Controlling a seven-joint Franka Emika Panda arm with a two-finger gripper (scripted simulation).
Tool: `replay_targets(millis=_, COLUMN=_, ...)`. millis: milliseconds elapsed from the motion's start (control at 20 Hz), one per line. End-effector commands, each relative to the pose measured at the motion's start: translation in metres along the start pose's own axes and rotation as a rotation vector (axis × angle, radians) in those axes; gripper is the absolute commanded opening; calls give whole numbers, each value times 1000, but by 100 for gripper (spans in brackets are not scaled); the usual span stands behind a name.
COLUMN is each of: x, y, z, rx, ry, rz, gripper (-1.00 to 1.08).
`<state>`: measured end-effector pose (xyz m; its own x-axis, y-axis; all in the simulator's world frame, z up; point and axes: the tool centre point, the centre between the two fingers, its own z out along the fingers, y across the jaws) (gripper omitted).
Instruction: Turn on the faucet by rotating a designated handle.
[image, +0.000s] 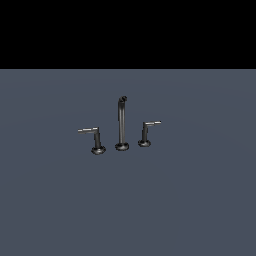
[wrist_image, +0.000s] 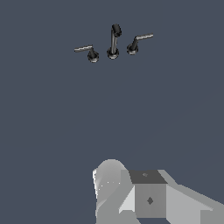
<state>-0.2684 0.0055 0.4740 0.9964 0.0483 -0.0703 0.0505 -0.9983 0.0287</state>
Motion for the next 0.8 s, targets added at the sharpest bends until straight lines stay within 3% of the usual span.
replay_targets(millis=0, x=0, y=0, z=0, rx=0, ry=0, rz=0, gripper=-100)
replay_targets(millis=750, x=13, y=-26, z=30, rx=6, ry=2, rz=115, gripper=-100)
